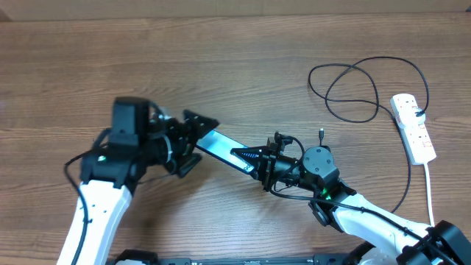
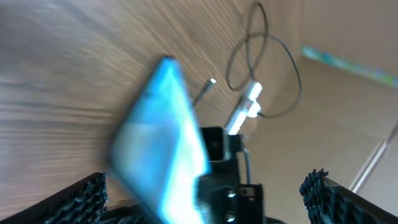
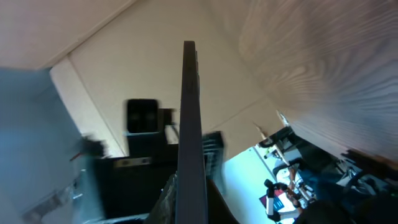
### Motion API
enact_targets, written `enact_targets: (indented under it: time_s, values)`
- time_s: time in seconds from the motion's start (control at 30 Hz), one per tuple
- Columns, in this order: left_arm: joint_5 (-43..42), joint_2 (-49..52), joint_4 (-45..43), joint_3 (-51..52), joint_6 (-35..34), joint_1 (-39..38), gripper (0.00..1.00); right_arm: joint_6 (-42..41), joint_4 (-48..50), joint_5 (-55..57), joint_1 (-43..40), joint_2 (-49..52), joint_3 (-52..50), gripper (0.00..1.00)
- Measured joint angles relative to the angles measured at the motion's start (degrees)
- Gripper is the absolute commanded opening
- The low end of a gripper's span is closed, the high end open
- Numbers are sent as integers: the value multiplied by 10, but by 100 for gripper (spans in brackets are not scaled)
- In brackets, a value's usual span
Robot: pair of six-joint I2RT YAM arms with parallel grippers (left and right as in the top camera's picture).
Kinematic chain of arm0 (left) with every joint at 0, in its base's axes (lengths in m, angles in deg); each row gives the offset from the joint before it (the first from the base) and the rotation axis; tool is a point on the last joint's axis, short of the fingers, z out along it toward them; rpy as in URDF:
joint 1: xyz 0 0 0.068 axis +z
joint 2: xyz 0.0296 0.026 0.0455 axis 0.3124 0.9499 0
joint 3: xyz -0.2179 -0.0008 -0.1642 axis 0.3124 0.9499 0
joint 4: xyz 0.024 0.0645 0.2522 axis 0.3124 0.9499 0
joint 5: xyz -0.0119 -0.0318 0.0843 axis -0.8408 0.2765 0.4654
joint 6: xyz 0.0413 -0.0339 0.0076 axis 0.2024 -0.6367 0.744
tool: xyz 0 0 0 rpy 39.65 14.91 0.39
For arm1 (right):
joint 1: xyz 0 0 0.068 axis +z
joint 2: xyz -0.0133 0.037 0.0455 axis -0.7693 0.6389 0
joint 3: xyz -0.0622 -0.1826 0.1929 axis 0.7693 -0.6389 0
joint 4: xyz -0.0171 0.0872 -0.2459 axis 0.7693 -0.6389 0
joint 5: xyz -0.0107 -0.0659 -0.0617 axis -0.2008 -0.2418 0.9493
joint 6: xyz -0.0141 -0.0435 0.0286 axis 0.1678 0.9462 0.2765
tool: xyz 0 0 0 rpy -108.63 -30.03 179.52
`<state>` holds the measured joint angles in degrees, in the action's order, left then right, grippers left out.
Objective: Plug charger to phone and switch on socket
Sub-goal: 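Move the left gripper back to the phone's far end, then close the left gripper on the phone and open the right gripper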
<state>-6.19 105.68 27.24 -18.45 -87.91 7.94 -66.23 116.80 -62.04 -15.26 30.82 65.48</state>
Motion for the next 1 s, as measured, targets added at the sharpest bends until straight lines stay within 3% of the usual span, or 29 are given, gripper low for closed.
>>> enact_targets:
  time_s: [0.17, 0.5, 0.77, 1.0]
  values:
    - [7, 22, -32, 0, -41, -47, 87, 0, 2, 0, 0, 0, 0, 4]
    - [19, 61, -34, 0, -75, -70, 45, 0, 23, 0, 0, 0, 0, 4]
    - [27, 62, -57, 2, -97, -70, 32, 0, 31, 16, -1, 0, 0, 4]
    - [40, 62, -63, 6, -129, -73, 7, 0, 35, 29, -1, 0, 0, 4]
